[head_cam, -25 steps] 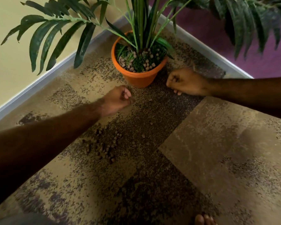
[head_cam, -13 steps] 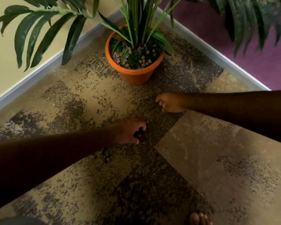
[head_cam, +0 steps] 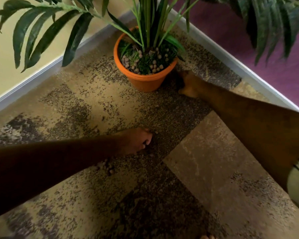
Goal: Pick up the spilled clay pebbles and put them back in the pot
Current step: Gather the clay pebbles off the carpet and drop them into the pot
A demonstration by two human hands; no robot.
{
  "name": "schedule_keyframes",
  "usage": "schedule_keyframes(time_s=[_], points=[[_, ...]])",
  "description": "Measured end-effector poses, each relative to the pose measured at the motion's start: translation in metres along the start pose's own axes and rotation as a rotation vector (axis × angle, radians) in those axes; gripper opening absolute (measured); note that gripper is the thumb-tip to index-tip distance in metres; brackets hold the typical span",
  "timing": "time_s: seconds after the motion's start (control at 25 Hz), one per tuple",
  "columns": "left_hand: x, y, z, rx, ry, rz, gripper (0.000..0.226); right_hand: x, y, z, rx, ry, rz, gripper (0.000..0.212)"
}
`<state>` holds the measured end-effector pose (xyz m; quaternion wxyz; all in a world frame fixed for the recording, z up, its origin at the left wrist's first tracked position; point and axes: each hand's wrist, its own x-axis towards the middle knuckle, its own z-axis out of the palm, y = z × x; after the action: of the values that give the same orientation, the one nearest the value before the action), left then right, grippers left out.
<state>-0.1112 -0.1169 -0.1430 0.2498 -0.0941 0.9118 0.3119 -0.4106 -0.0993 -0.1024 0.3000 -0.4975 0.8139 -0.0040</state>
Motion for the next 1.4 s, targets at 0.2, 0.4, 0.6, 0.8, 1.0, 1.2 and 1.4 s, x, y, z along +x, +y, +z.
schedule_keyframes(time_s=[0.2,0.4,0.6,0.8,1.0,1.2,1.4], points=[[-0.006,-0.025,-0.022,-0.035,0.110,-0.108,0.017,0.016,-0.009,0.013,-0.081,-0.003,-0.008,0.051],[-0.007,-0.056,-0.044,-0.034,0.120,-0.189,0.021,0.004,-0.027,0.048,-0.024,0.090,-0.033,0.041],[-0.008,-0.075,-0.056,-0.023,0.166,-0.204,0.020,-0.016,-0.056,0.083,0.149,0.135,-0.146,0.050],[-0.007,-0.081,-0.052,-0.024,0.119,-0.236,0.015,-0.033,-0.078,0.104,0.016,0.177,-0.352,0.043],[-0.015,-0.079,-0.053,-0.048,0.064,-0.207,0.008,-0.039,-0.075,0.094,-0.285,0.133,-0.530,0.055],[-0.033,-0.080,-0.070,-0.037,0.032,-0.175,0.013,-0.039,-0.065,0.087,-0.248,0.007,-0.520,0.065],[-0.080,-0.081,-0.085,-0.087,0.110,-0.207,0.017,-0.031,-0.078,0.084,-0.214,-0.015,-0.429,0.049]])
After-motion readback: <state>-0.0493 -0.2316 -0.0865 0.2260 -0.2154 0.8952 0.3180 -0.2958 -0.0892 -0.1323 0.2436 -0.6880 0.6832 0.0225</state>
